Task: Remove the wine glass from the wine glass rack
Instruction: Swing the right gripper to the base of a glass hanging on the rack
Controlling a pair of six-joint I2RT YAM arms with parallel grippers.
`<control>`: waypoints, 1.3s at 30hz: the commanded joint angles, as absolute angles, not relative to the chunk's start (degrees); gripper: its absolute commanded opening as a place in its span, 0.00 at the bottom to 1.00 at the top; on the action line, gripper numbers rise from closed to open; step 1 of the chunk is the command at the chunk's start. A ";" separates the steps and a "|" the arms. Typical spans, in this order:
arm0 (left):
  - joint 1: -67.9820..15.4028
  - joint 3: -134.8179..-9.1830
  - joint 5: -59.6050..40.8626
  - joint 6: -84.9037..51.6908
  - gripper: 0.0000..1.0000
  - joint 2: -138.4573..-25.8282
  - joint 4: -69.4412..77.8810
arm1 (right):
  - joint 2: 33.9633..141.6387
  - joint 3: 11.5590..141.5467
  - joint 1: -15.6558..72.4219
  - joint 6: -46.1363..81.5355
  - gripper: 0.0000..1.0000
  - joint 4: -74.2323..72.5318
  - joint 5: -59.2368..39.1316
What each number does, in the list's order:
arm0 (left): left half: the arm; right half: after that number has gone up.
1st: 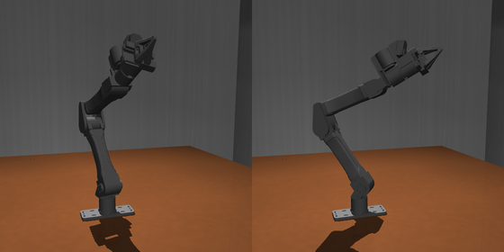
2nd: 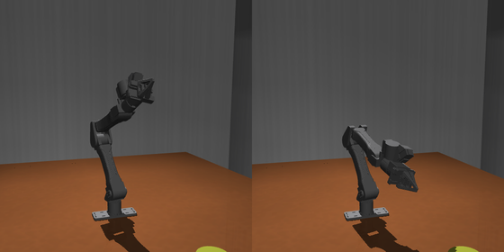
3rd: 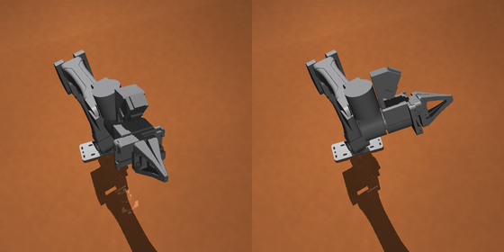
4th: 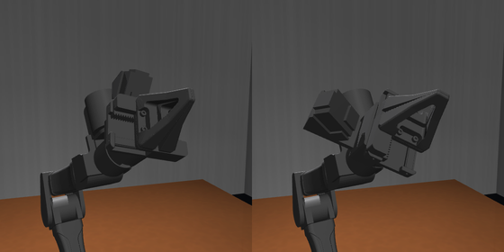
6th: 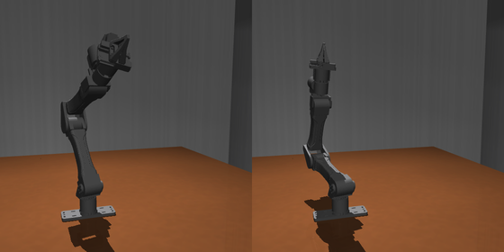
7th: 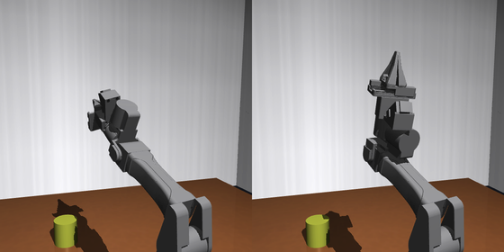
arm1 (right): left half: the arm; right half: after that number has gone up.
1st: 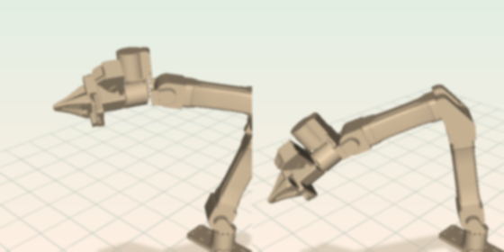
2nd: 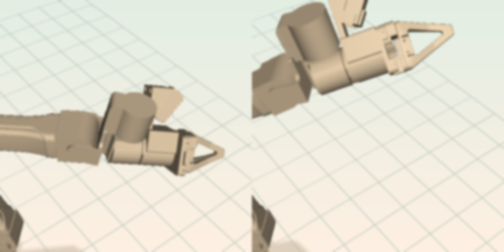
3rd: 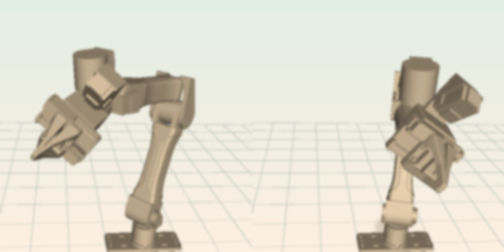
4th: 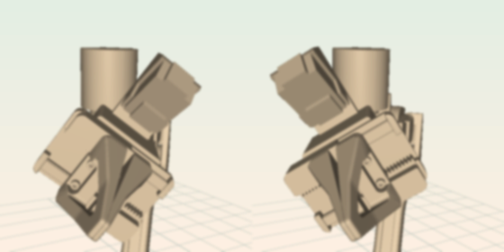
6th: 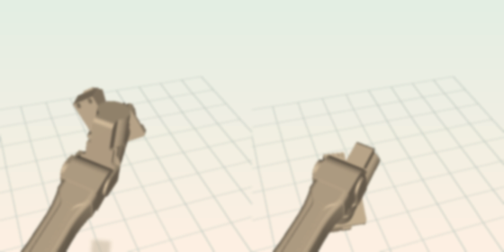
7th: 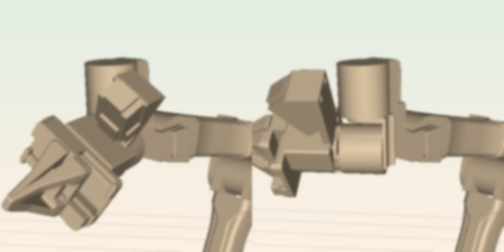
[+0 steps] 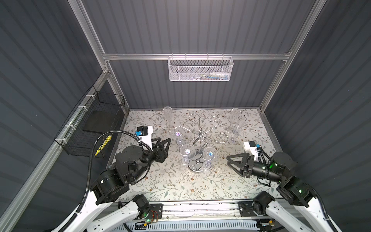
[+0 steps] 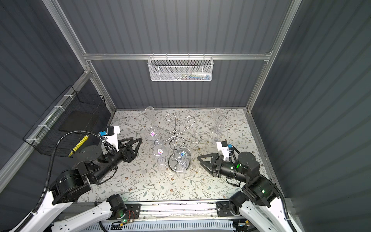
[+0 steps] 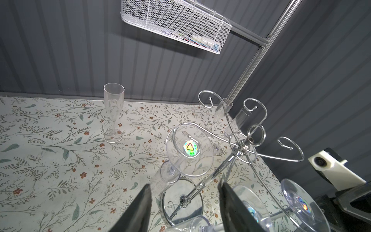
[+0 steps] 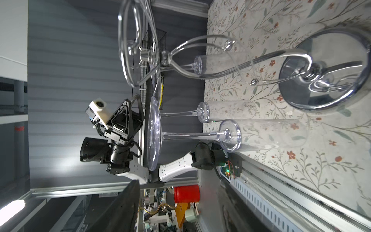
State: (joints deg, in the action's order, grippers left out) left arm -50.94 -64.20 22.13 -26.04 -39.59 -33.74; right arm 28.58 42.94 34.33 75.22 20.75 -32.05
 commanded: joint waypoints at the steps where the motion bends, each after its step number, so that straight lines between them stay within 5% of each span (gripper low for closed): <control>1: -50.99 -64.07 22.99 -26.94 0.56 -38.95 -33.13 | 31.37 43.76 37.92 75.50 0.63 13.75 -27.11; 23: -50.98 -63.58 23.91 -27.03 0.56 -37.98 -34.19 | 36.56 42.14 40.10 79.08 0.44 6.90 -26.71; 39: -50.98 -63.51 23.82 -27.51 0.56 -37.68 -34.45 | 36.62 41.51 41.52 79.45 0.20 6.46 -25.93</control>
State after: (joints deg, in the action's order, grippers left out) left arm -50.94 -63.99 23.00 -26.70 -38.46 -33.80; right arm 37.43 42.09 41.28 79.64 6.92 -26.50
